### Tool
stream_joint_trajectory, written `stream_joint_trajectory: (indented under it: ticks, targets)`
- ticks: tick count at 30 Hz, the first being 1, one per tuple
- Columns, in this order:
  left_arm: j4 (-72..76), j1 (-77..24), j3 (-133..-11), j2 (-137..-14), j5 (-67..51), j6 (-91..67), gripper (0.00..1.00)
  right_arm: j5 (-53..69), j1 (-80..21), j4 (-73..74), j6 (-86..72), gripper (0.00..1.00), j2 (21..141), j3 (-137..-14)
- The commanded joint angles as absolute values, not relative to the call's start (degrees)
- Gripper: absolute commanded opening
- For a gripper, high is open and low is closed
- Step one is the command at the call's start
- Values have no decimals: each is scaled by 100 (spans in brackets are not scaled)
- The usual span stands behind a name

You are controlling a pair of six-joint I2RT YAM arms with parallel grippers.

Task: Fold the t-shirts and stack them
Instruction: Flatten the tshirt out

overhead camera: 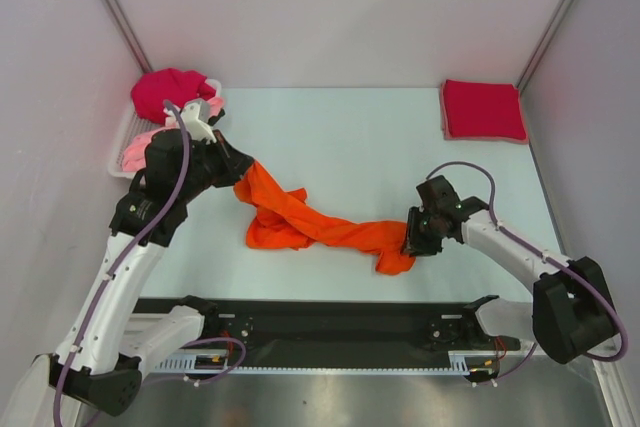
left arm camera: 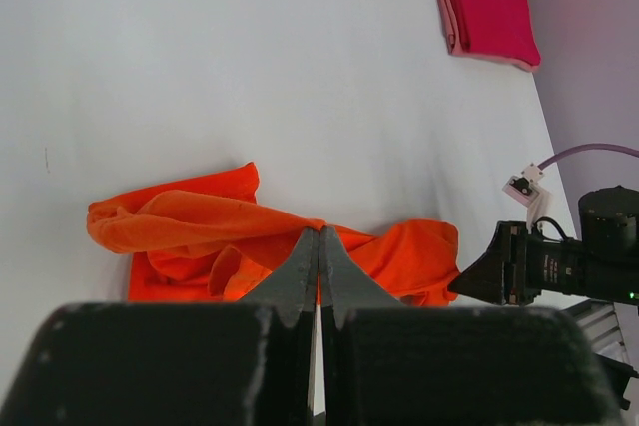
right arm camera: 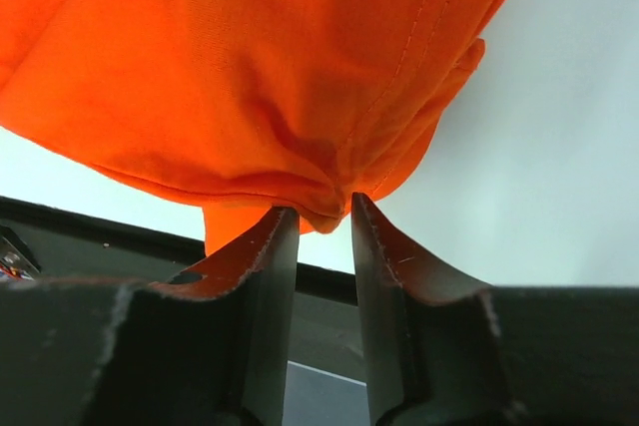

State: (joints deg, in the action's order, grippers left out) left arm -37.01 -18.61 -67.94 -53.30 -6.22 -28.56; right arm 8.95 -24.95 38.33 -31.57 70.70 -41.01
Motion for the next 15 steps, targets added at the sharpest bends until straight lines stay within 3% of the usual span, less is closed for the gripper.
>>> stream_joint_trajectory:
  ticks: [1,6,7,9,10,15]
  targets:
    - [-3551,-1881,-6855,-5212,-598,-2971,0,747,-2575,3516,-3208,34,7049,-4043]
    - [-3568,-1881,-6917,-5212,-554,-2988,0,606,-2584,3490,-3120,35,7233,-4043]
    - [-3560,-1881,-6917,-5212,-545,-3014,0,606,-2575,3507,-3120,32,7268,-4078]
    - [-3560,-1881,-6996,-5229,-527,-3058,0,642,-2584,3664,-3103,5,7304,-4148]
    - [-3551,-1881,-7048,-5238,-510,-3085,0,607,-2593,3804,-3103,0,7269,-4235]
    - [-3454,-1881,-7777,-5378,-212,-2998,0,-235,-2733,4884,-2980,0,6611,-5149]
